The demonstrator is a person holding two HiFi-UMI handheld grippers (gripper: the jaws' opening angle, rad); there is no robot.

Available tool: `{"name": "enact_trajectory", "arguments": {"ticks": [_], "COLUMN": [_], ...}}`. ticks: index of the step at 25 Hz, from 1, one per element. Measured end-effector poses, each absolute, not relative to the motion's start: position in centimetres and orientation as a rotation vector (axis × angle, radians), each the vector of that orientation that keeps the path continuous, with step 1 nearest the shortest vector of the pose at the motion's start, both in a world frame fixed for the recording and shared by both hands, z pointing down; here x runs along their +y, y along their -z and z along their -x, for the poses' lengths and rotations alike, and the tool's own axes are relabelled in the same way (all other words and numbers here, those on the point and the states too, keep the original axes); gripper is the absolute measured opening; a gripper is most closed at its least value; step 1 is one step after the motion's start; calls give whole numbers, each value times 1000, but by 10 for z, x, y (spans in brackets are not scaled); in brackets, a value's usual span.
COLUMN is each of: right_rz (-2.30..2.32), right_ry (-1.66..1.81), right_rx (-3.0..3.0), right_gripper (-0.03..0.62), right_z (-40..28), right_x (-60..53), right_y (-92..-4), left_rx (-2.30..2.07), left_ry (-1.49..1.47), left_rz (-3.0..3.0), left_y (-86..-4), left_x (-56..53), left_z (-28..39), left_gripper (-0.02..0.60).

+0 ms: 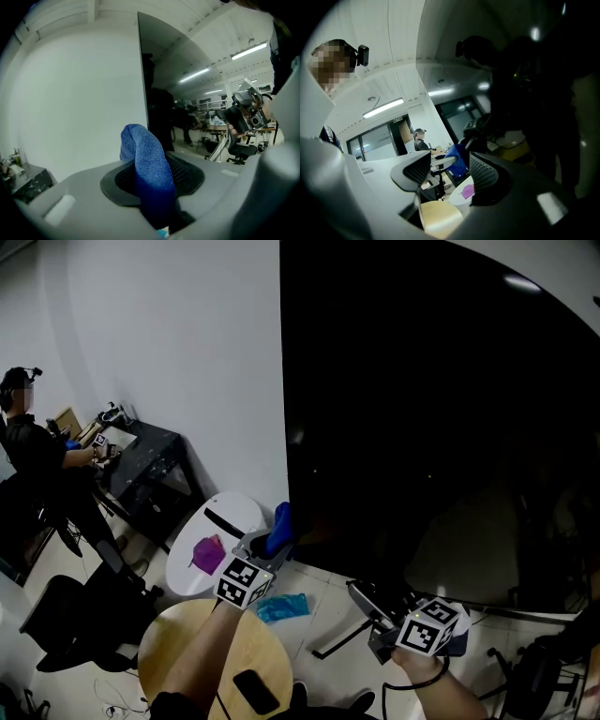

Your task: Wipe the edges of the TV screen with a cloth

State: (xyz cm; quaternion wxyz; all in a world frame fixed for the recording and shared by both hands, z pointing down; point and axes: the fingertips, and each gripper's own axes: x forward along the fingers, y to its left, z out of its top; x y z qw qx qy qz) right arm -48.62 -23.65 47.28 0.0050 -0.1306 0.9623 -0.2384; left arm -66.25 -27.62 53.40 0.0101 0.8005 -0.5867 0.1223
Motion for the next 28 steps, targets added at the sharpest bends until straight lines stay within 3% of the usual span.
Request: {"name": "enact_trajectory", "arguments": {"ticks": [21,28], "right_rz": [309,295], "right_ry": [91,15], "right_rx": [3128,3044], "right_gripper": [265,261], "right_z": [445,426], "right_x": [-208,-213], "right_y": [-328,-275], "left_rx": [-2035,-2094], "left_ry": [-621,-685], "left_rz": [-2705,-2769], "left_y": [-311,-232], "left_x": [-262,-257], "left_z": [662,654], "left_gripper": [123,123]}}
